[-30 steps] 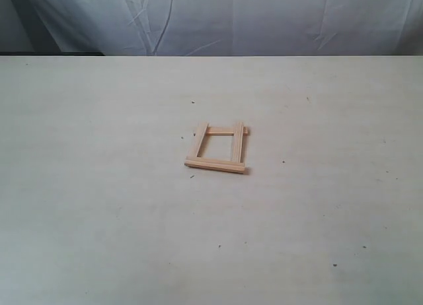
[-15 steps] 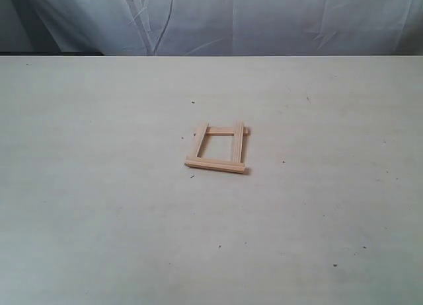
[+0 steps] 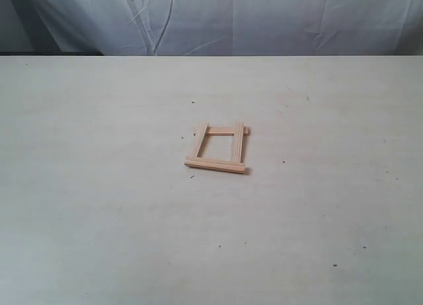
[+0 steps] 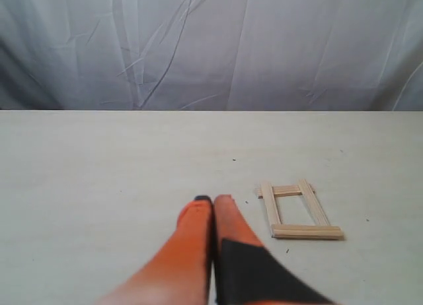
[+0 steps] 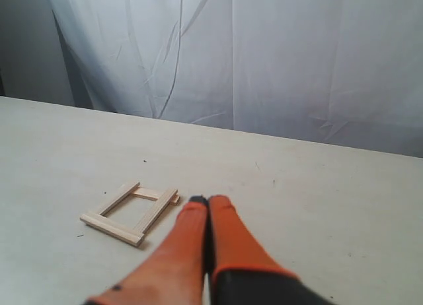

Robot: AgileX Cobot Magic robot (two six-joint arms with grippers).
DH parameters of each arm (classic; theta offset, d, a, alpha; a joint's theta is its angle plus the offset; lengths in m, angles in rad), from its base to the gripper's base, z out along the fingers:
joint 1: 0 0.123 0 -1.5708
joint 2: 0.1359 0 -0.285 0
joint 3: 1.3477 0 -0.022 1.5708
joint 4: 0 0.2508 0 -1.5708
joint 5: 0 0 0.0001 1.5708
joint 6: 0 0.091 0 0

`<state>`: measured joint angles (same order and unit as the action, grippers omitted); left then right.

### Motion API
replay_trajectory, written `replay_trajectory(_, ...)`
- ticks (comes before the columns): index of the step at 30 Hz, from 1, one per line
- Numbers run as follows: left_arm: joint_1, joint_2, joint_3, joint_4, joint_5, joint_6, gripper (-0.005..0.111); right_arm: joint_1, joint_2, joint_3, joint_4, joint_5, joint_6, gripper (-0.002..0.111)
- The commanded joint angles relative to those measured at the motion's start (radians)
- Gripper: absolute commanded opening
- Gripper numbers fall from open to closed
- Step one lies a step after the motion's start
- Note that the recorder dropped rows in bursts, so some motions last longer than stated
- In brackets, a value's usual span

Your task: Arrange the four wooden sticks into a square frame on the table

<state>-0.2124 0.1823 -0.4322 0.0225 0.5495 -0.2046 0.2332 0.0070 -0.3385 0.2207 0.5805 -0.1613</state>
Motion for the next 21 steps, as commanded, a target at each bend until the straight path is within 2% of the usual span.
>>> replay_trajectory(1, 0.000, -0.006, 0.008, 0.001, -0.004, 0.003, 0.000, 0.000, -0.007, -0.006, 0.002, -0.008, 0.001, 0.000)
replay_trajectory(15, 0.000, -0.006, 0.008, 0.001, -0.004, 0.003, 0.000, 0.000, -0.007, 0.010, 0.002, -0.025, 0.001, 0.000)
replay_trajectory(21, 0.000, -0.006, 0.008, 0.001, -0.004, 0.003, 0.000, -0.076, -0.007, 0.115, 0.004, -0.060, 0.001, 0.000)
